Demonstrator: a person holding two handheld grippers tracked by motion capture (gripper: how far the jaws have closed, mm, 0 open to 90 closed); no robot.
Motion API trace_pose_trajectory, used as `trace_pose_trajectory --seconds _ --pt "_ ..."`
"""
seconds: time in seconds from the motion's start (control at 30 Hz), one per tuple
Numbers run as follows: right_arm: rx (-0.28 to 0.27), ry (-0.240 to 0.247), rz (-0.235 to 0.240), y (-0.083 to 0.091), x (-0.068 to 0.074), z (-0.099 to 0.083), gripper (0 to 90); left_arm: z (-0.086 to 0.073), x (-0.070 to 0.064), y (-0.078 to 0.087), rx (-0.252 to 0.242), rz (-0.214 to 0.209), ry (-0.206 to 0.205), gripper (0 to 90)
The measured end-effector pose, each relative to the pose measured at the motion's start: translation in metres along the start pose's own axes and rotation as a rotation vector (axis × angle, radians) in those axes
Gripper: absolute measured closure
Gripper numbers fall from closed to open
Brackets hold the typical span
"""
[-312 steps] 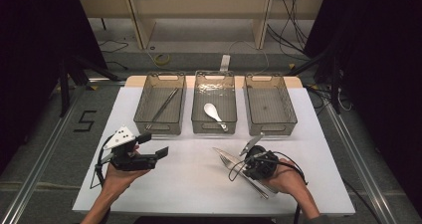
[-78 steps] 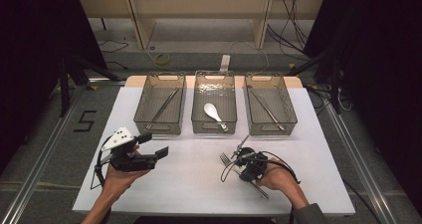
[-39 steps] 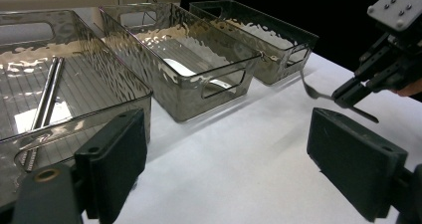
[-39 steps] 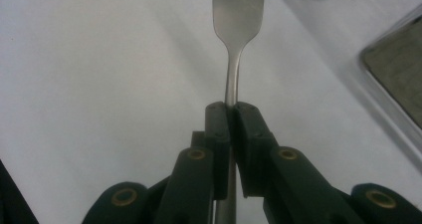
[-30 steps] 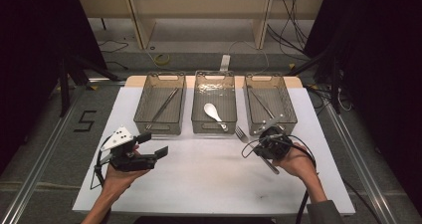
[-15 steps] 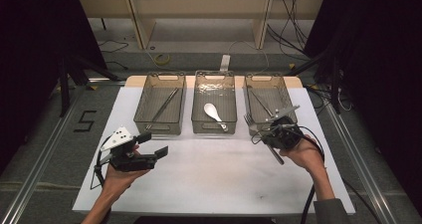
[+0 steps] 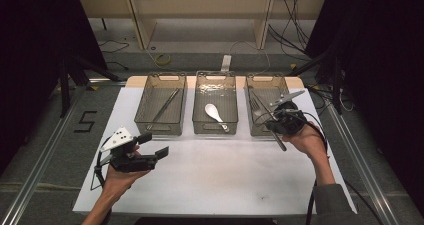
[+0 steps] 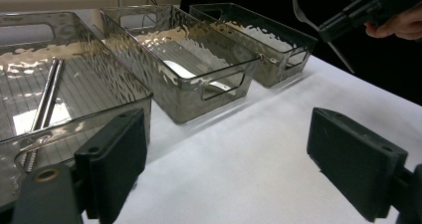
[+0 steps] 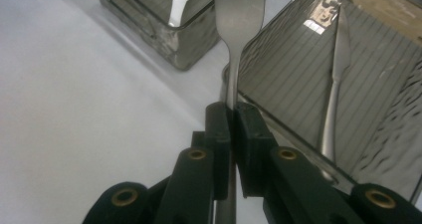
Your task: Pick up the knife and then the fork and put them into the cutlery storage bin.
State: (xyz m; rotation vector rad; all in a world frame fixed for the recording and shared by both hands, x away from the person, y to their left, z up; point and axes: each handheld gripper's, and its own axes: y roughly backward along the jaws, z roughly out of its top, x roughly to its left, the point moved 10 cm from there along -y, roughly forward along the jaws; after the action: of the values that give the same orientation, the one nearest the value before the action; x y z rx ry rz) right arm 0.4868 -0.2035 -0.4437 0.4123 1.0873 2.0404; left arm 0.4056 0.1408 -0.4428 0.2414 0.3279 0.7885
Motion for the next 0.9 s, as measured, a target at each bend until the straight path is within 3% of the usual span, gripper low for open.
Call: trace_pose_trajectory --seconds 0.53,0.63,0.9 --pt "-0.016 -0.003 -0.054 0.006 -0.028 0.039 85.8 0.000 0.001 0.000 0.001 0.002 0.001 15.4" --pt "-0.042 -0.025 -0.031 0.007 -0.031 0.048 85.7 0.000 0.001 0.000 0.001 0.001 0.001 15.4" --pt "-0.041 -0.066 -0.067 0.000 -0.047 0.061 85.8 0.000 0.001 0.000 0.000 0.002 0.001 15.4"
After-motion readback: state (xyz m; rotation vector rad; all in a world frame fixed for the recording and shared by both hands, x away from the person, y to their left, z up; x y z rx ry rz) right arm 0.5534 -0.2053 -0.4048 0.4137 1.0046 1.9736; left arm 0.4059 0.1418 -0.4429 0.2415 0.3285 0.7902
